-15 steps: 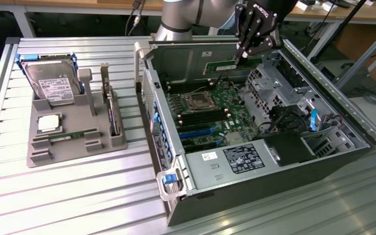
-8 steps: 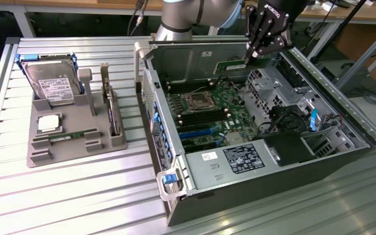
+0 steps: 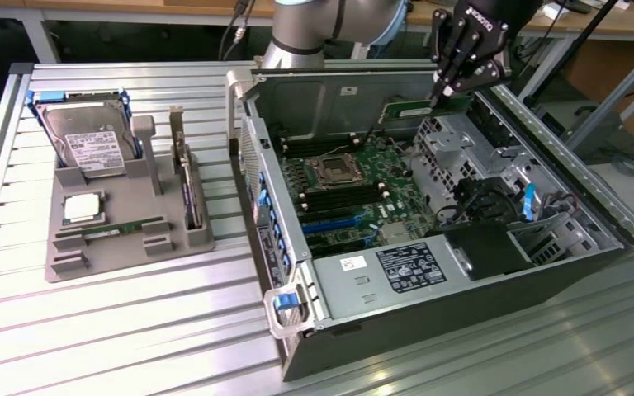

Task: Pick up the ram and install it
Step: 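Pick up the ram and move it above insertion slot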

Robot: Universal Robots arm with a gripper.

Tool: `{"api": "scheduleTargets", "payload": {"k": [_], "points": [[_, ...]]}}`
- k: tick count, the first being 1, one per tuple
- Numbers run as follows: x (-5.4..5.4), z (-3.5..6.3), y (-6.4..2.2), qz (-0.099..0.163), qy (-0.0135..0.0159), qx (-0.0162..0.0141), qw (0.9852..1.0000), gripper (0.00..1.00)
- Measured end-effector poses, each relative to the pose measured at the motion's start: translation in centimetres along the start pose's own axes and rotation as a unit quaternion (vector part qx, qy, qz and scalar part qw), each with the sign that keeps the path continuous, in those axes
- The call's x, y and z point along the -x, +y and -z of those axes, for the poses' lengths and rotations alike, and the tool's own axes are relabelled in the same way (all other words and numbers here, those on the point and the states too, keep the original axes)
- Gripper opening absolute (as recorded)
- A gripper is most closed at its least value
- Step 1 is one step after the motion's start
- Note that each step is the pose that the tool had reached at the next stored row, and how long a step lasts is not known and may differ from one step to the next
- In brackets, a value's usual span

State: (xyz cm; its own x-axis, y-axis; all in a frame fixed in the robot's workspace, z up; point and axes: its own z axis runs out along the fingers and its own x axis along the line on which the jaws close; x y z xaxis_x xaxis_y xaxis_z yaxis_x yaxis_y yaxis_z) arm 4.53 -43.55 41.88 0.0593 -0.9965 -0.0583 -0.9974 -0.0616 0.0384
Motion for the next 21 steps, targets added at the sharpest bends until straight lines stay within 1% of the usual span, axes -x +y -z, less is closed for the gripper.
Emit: {"api": "scheduleTargets", "payload": {"k": [3,6,8,14,15,18,21], "points": [[-0.1,0.05,-1.19,0.000,0.0000,0.0000,1.0000,0.12],[-0.1,0.07,-1.63,0.000,0.0000,0.0000,1.0000,0.12],[-0.1,0.09,-2.09,0.000,0.0000,0.0000,1.0000,0.12],[-0.2,0.17,-4.01,0.000,0.0000,0.0000,1.0000,0.12],[-0.3,0.19,-4.50,0.000,0.0000,0.0000,1.0000,0.12],[-0.3,0.22,-5.27,0.000,0.0000,0.0000,1.0000,0.12],[-0.4,0.27,-6.26,0.000,0.0000,0.0000,1.0000,0.12]]}}
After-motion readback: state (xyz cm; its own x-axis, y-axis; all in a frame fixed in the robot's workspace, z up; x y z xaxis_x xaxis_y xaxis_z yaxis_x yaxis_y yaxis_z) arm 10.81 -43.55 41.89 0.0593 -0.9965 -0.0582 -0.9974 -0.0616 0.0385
